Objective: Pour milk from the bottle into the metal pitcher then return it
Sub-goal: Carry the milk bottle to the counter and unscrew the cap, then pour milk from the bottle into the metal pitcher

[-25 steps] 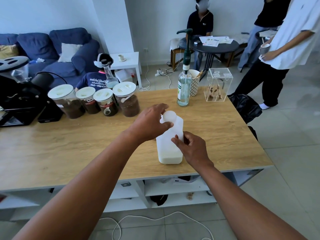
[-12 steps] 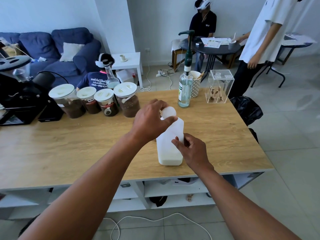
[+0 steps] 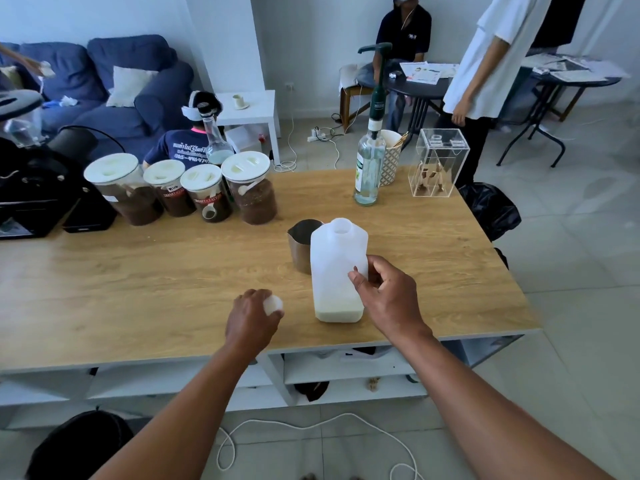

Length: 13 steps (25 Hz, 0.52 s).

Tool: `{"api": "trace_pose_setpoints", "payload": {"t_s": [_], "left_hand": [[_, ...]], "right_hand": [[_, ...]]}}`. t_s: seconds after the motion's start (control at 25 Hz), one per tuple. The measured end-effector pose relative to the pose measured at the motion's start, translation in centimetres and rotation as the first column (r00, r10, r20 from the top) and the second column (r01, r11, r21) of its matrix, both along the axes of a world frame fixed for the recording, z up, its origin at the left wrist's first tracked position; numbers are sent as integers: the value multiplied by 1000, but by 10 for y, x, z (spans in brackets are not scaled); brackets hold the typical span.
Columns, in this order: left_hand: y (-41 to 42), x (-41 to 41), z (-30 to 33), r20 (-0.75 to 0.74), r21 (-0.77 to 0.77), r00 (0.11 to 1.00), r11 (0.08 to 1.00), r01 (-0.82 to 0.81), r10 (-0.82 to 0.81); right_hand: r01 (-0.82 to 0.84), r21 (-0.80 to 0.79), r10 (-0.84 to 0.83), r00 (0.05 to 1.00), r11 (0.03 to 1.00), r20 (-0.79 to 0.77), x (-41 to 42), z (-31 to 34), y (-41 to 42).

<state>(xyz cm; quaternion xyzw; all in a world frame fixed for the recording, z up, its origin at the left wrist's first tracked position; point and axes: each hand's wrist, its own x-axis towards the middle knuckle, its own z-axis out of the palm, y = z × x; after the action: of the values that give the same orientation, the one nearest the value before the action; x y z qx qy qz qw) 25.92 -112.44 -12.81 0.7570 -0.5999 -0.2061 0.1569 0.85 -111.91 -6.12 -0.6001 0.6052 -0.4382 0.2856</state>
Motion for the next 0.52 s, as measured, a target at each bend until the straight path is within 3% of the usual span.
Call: {"api": "trace_pose_setpoints", "payload": {"t_s": [0.4, 0.44, 0.52], "left_hand": [[0, -4, -36, 126, 41, 992, 999, 3, -9], [3, -8, -34, 88, 14, 996, 1000, 4, -6], [10, -21, -25, -128, -62, 992, 998, 18, -25]], "right_hand": [[22, -104, -27, 998, 994, -49, 6, -8, 3], [21, -104, -27, 999, 994, -47, 6, -8, 3], [12, -102, -17, 999, 995, -47, 6, -6, 0]]}}
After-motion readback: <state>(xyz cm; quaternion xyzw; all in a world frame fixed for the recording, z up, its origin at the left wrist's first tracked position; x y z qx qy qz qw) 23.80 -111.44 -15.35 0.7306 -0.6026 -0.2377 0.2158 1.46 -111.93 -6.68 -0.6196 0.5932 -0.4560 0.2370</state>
